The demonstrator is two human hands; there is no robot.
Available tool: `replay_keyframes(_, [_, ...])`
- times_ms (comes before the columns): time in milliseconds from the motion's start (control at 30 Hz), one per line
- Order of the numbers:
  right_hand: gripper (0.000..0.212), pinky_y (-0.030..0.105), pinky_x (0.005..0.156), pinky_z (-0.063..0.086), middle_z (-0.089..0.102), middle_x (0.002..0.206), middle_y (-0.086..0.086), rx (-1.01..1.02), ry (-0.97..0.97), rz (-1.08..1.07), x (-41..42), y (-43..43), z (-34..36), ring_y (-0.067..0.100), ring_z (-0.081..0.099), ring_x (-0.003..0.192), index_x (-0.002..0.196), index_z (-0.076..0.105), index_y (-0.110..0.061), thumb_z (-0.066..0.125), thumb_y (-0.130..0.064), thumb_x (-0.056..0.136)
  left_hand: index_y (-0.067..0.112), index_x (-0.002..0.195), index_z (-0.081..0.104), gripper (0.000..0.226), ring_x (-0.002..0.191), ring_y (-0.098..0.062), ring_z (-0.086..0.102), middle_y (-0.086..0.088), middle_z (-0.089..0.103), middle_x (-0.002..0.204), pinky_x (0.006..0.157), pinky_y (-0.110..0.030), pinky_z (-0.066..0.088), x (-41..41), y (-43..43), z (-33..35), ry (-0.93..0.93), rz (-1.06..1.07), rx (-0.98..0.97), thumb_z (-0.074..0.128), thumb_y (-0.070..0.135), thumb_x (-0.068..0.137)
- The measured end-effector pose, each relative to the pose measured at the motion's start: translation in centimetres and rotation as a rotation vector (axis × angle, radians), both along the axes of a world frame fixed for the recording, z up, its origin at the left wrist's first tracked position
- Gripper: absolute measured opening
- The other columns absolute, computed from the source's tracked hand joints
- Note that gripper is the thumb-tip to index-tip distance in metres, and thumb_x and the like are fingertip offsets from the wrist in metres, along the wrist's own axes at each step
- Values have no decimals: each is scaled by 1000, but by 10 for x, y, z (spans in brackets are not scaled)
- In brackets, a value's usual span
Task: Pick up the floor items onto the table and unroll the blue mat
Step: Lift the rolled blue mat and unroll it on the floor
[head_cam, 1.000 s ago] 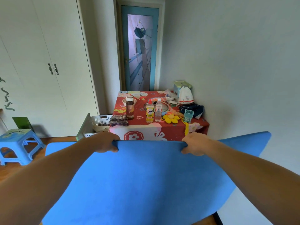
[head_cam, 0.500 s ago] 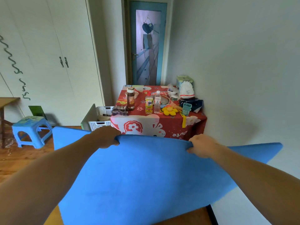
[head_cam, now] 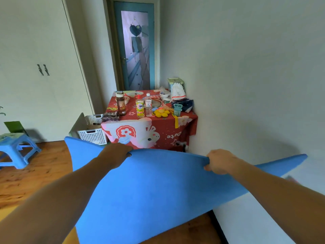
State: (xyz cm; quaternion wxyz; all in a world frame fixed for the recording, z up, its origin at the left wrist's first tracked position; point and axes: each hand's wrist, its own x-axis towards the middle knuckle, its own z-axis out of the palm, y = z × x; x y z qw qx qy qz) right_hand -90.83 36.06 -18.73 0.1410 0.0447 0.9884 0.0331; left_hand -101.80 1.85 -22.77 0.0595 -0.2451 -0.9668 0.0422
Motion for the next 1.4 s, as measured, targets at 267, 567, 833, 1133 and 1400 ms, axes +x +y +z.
replay_keyframes(267, [42, 31, 76, 43, 61, 116, 11, 16, -89, -52, 102, -48, -5, 27, 59, 103, 117, 59, -8, 54, -40, 90, 16, 116, 58, 29, 101, -27, 61, -8, 66, 109, 83, -34, 48, 65, -33, -7, 23, -97, 15, 43, 32, 95])
replay_keyframes(567, [36, 32, 72, 44, 63, 108, 10, -26, -155, -47, 148, -79, -15, 22, 54, 84, 112, 60, -7, 52, -36, 92, 22, 117, 56, 29, 105, -24, 59, -2, 66, 112, 84, -32, 44, 117, -68, -15, -37, -34, -1, 41, 35, 96])
replay_keyframes(833, [34, 32, 74, 44, 59, 98, 6, -44, -190, 70, 164, -85, -27, 21, 56, 87, 109, 61, -7, 50, -34, 91, 25, 119, 55, 31, 106, -23, 58, -1, 65, 114, 84, -33, 43, 170, -87, -18, -44, 80, -71, 38, 37, 96])
replay_keyframes(1133, [29, 29, 58, 37, 43, 71, -2, -98, -90, 226, 201, -61, -63, 20, 48, 75, 64, 37, -20, 47, -31, 89, 31, 117, 58, 27, 109, -20, 56, 2, 63, 117, 80, -27, 39, 263, -81, -43, -45, 196, -27, 45, 35, 93])
replay_keyframes(1400, [29, 25, 54, 36, 43, 73, -4, -129, -55, 200, 238, -54, -80, 19, 49, 76, 67, 38, -20, 46, -28, 93, 27, 122, 54, 29, 103, -21, 57, -2, 63, 117, 70, -23, 29, 313, -73, -53, -220, 231, -10, 41, 30, 96])
